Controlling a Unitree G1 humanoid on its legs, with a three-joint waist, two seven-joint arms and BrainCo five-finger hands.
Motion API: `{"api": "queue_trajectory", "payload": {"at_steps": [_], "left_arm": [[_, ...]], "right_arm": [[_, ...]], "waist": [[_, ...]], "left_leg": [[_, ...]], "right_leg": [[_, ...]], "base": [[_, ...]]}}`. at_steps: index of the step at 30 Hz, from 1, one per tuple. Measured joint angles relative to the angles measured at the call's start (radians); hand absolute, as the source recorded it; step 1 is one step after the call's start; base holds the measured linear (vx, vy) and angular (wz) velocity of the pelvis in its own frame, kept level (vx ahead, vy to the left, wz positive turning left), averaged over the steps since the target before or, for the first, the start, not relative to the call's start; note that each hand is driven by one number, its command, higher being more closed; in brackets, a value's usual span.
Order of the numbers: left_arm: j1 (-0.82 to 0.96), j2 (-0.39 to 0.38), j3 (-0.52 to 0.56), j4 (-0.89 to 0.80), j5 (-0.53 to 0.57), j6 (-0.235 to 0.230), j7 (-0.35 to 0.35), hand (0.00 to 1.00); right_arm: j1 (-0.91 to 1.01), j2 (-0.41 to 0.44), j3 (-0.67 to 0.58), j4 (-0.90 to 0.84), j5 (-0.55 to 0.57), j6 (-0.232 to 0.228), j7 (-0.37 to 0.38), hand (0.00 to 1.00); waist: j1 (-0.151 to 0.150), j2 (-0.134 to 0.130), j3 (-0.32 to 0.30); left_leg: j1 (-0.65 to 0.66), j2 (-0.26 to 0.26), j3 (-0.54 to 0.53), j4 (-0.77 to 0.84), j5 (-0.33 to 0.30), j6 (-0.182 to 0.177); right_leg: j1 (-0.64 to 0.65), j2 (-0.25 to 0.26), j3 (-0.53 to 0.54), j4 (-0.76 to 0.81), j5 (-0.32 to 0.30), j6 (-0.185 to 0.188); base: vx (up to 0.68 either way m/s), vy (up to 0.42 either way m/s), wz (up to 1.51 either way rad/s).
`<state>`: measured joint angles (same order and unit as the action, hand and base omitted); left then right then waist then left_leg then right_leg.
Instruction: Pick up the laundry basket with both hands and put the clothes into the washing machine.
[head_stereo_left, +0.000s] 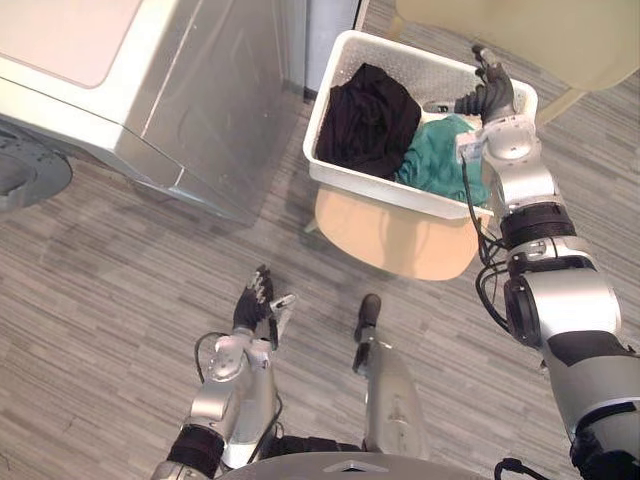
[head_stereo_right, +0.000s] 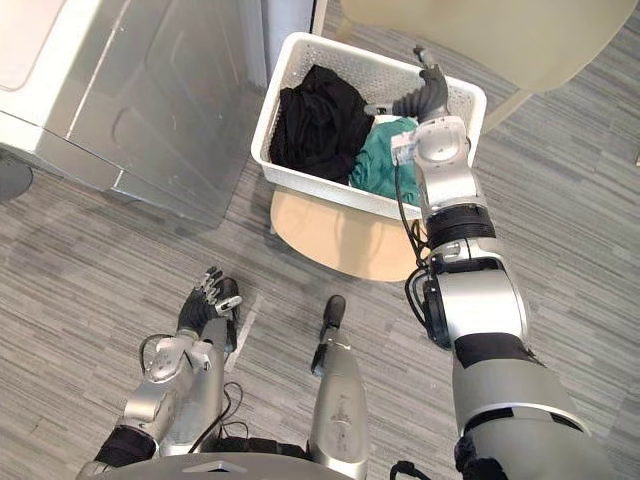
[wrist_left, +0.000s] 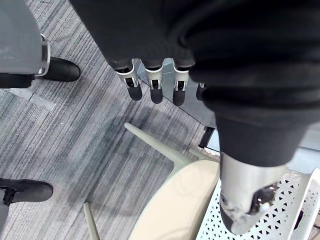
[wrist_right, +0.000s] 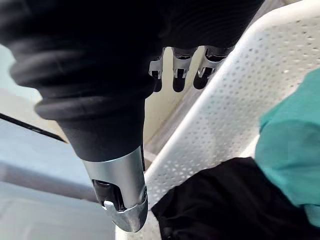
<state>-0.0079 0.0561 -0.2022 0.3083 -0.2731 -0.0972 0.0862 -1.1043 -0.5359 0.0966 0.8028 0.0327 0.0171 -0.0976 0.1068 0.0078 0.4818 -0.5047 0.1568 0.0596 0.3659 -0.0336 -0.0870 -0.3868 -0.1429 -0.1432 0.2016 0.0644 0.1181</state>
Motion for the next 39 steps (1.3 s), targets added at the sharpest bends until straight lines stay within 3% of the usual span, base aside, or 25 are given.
{"api": "queue_trajectory", "payload": {"at_steps": [4, 8, 12, 25, 39], "left_arm": [[-0.030, 0.001, 0.020, 0.031, -0.001, -0.001, 0.018, 0.00], [-0.072, -0.004, 0.044, 0.067, -0.011, -0.003, 0.035, 0.00], [-0.088, -0.025, 0.058, 0.067, -0.037, -0.011, 0.055, 0.00], [-0.100, -0.077, 0.064, 0.022, -0.053, -0.023, 0.059, 0.00], [-0.137, -0.109, 0.004, -0.054, -0.078, -0.035, 0.038, 0.00]], "right_arm": [[0.001, 0.000, 0.007, 0.002, 0.001, -0.001, 0.000, 0.00], [-0.098, -0.006, 0.059, 0.210, -0.001, 0.010, 0.003, 0.00], [-0.181, -0.020, 0.089, 0.319, -0.001, 0.025, 0.009, 0.00], [-0.322, -0.038, 0.261, 0.425, 0.000, 0.030, 0.031, 0.00], [-0.389, -0.094, 0.418, 0.429, 0.010, 0.028, 0.056, 0.00]], "waist": [[0.003, -0.006, 0.003], [0.007, -0.015, 0.008], [0.036, -0.020, 0.011], [0.057, -0.023, 0.012], [0.089, -0.022, 0.012]], "left_leg": [[-0.015, 0.008, -0.008, -0.017, 0.013, -0.006], [-0.055, 0.013, -0.033, -0.020, 0.036, -0.011], [-0.083, 0.022, -0.047, -0.042, 0.060, -0.017], [-0.109, 0.028, -0.093, -0.232, 0.194, -0.037], [-0.167, 0.033, -0.136, -0.342, 0.268, -0.049]], "right_leg": [[-0.016, 0.009, -0.007, 0.000, 0.004, -0.006], [-0.044, 0.018, -0.029, -0.004, 0.015, -0.016], [-0.071, 0.028, -0.045, -0.010, 0.025, -0.024], [-0.120, 0.032, -0.128, -0.050, 0.048, -0.039], [-0.180, 0.042, -0.187, -0.083, 0.060, -0.043]], "base": [[-0.03, -0.039, 0.01], [-0.03, -0.035, 0.08], [-0.02, -0.040, 0.08], [0.00, -0.051, 0.13], [0.03, -0.037, 0.07]]}}
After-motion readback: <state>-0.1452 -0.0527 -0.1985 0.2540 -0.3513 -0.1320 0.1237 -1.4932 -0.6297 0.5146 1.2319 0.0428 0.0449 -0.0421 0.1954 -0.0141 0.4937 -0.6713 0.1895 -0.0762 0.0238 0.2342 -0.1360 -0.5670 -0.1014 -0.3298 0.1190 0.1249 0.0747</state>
